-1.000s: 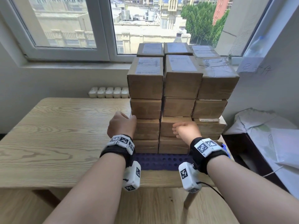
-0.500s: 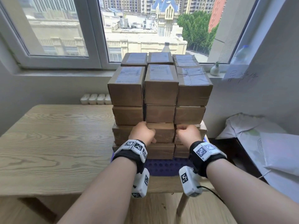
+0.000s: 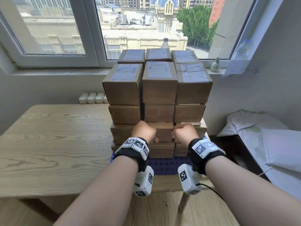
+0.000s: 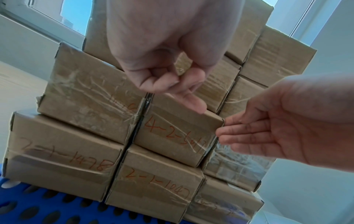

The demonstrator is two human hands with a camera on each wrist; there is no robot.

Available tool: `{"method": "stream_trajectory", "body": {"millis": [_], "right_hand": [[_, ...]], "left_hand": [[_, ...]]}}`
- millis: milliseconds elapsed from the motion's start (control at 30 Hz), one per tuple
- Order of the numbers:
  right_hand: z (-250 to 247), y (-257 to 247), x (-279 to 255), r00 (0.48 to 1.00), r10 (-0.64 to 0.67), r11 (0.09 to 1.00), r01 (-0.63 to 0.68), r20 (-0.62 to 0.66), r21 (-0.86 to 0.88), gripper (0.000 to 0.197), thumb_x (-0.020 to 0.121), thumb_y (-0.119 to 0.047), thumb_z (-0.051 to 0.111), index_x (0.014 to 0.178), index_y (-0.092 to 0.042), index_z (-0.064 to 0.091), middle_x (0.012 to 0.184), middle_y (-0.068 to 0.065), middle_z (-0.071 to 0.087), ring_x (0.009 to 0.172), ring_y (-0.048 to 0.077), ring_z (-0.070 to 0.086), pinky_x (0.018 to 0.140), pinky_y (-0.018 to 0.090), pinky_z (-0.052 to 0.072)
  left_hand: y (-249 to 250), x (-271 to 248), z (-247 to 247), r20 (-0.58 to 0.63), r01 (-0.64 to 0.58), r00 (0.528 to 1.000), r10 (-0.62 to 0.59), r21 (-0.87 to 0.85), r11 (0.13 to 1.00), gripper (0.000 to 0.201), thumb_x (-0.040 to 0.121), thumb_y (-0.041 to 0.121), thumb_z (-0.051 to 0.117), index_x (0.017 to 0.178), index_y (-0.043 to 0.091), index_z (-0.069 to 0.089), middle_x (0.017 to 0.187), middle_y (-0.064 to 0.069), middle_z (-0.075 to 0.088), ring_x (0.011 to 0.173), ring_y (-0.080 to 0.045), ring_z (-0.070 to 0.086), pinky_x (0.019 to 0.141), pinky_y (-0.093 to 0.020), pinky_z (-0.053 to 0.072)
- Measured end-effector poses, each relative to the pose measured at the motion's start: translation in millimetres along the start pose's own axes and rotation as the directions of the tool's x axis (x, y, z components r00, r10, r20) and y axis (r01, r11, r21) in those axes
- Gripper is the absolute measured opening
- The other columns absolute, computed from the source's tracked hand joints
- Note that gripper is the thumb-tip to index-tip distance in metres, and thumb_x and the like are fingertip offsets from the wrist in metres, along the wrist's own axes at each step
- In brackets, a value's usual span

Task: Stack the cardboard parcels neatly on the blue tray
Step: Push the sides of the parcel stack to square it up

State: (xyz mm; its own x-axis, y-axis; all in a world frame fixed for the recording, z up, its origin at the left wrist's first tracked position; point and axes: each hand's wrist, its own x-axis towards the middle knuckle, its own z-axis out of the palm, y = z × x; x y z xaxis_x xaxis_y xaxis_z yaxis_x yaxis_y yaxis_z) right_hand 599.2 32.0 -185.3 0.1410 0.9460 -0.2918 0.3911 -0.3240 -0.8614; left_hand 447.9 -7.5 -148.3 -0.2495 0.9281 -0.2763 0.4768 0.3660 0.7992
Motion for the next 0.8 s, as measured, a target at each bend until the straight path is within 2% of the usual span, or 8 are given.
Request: {"method": "stream_trajectory", "body": {"millis": [133, 300, 433, 500, 567, 633, 700, 800], "right_hand": [[1.7, 8.9, 8.1, 1.0, -0.01, 1.0, 0.01, -0.003, 0.003, 0.018, 0.055, -0.02, 0.045, 0.058, -0.007, 0.058, 0.079, 0.022, 0.073, 0.086, 0.043, 0.069, 0.086, 0.056, 0.056], [2.3, 13.2, 5.1, 1.0, -0.013, 1.0, 0.013, 0.001, -0.004, 0.018, 0.057, -0.021, 0.045, 0.061, -0.008, 0.057, 0.085, 0.025, 0.073, 0.088, 0.044, 0.069, 0.085, 0.056, 0.056], [-0.8, 11.1, -3.3, 1.0, -0.024, 0.999, 0.024, 0.014, -0.031, 0.022, 0.058, -0.022, 0.045, 0.063, -0.006, 0.06, 0.079, 0.019, 0.074, 0.084, 0.04, 0.071, 0.085, 0.054, 0.057], [-4.6, 1.0, -18.5, 1.0, -0.027, 0.998, 0.027, 0.001, -0.048, 0.026, 0.06, -0.021, 0.047, 0.069, -0.005, 0.064, 0.081, 0.016, 0.074, 0.084, 0.037, 0.07, 0.086, 0.051, 0.057], [-11.3, -4.6, -27.9, 0.999, -0.032, 0.993, 0.028, -0.032, -0.117, 0.027, 0.067, -0.018, 0.051, 0.079, -0.005, 0.071, 0.086, 0.013, 0.074, 0.088, 0.033, 0.069, 0.086, 0.043, 0.057], [-21.3, -7.7, -34.4, 0.994, -0.049, 0.982, 0.03, -0.098, -0.188, 0.025, 0.078, -0.016, 0.053, 0.089, -0.007, 0.074, 0.093, 0.012, 0.074, 0.095, 0.031, 0.067, 0.085, 0.034, 0.054], [-33.4, -8.0, -36.5, 0.986, -0.061, 0.972, 0.023, -0.156, -0.234, 0.025, 0.084, -0.015, 0.053, 0.096, -0.009, 0.075, 0.099, 0.011, 0.073, 0.101, 0.032, 0.064, 0.081, 0.029, 0.048], [-51.9, -6.8, -39.6, 0.974, -0.07, 0.963, 0.01, -0.216, -0.269, 0.027, 0.087, -0.012, 0.053, 0.103, -0.012, 0.074, 0.106, 0.011, 0.071, 0.106, 0.034, 0.061, 0.08, 0.027, 0.041]], "left_hand": [[-2.3, -2.1, -1.5, -0.006, 0.012, 1.0, -0.012, 0.012, 1.0, 0.017, 0.083, 0.006, 0.044, 0.069, 0.016, 0.041, 0.063, -0.009, 0.073, 0.045, -0.018, 0.057, 0.057, -0.024, 0.048], [-5.7, -4.0, -3.7, -0.02, 0.013, 1.0, -0.012, 0.044, 0.999, 0.009, 0.082, 0.008, 0.045, 0.077, 0.015, 0.049, 0.06, -0.005, 0.073, 0.053, -0.018, 0.064, 0.07, -0.031, 0.059], [-6.3, -8.4, -6.1, -0.015, 0.03, 0.999, -0.029, 0.04, 0.999, 0.013, 0.079, 0.006, 0.047, 0.074, 0.012, 0.057, 0.061, -0.006, 0.073, 0.06, -0.02, 0.068, 0.075, -0.035, 0.06], [-6.6, -10.4, -6.4, -0.086, 0.046, 0.995, -0.041, 0.067, 0.997, 0.013, 0.076, 0.011, 0.051, 0.081, 0.011, 0.064, 0.067, -0.004, 0.074, 0.072, -0.02, 0.07, 0.076, -0.034, 0.058], [-6.7, -10.0, -6.9, -0.229, 0.058, 0.973, -0.034, 0.097, 0.994, 0.023, 0.077, 0.022, 0.053, 0.091, 0.014, 0.068, 0.079, -0.003, 0.076, 0.084, -0.022, 0.069, 0.076, -0.032, 0.055], [-1.4, -11.3, -5.3, -0.294, 0.021, 0.956, 0.005, 0.087, 0.996, 0.028, 0.078, 0.033, 0.052, 0.089, 0.016, 0.071, 0.082, -0.003, 0.075, 0.086, -0.024, 0.069, 0.074, -0.03, 0.053], [7.1, -12.6, 1.3, -0.223, -0.035, 0.974, 0.044, 0.045, 0.998, 0.024, 0.081, 0.031, 0.054, 0.083, 0.016, 0.072, 0.07, -0.002, 0.074, 0.084, -0.018, 0.069, 0.077, -0.027, 0.053], [21.4, -18.5, 24.3, -0.018, -0.076, 0.997, 0.076, -0.014, 0.997, 0.023, 0.083, 0.016, 0.05, 0.089, 0.015, 0.073, 0.054, 0.002, 0.07, 0.08, -0.004, 0.065, 0.073, -0.019, 0.049]]}}
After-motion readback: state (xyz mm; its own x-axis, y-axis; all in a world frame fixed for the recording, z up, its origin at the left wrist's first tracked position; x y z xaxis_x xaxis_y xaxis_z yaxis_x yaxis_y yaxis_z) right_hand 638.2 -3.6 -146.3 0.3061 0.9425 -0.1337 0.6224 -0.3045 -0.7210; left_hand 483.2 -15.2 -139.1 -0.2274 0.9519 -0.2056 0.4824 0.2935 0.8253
